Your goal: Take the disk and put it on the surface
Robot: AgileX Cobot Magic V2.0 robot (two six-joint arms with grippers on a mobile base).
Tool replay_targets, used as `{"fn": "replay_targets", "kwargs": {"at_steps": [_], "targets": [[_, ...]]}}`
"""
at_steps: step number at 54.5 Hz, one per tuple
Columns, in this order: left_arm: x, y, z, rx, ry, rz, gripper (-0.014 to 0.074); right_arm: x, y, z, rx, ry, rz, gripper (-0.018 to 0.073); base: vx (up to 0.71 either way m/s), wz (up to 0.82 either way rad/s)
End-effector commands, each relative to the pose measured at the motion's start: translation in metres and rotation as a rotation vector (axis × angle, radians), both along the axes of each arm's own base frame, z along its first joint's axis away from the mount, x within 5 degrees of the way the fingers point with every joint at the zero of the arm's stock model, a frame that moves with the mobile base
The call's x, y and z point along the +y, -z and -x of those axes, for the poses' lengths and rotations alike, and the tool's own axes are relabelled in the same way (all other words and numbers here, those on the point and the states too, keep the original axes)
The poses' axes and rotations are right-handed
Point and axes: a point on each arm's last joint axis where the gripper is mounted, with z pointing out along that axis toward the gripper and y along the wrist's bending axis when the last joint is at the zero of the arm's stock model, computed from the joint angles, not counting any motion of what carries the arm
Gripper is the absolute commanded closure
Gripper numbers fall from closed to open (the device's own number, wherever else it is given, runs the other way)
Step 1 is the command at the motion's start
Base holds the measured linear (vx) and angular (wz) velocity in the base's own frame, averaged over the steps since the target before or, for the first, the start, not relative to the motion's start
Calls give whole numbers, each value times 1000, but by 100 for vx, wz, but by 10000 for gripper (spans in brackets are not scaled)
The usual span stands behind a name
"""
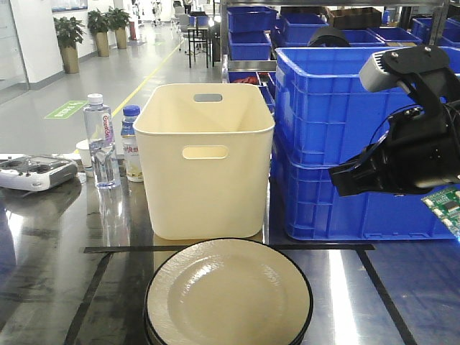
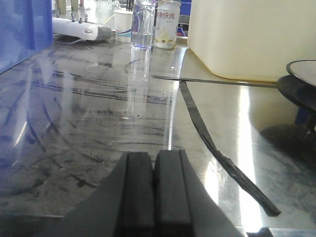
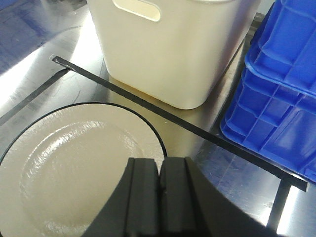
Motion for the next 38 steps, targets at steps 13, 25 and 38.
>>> {"fn": "replay_targets", "kwargs": {"at_steps": [13,25,38], "targets": [[1,-12,1,-105,-9,1,604,-4,-21,6,-113,20,-39,571,0,0],[1,-12,1,-105,-9,1,604,-4,-21,6,-113,21,-36,571,0,0],[1,-12,1,-105,-9,1,604,-6,-18,8,-90,17,-4,570,0,0]]}}
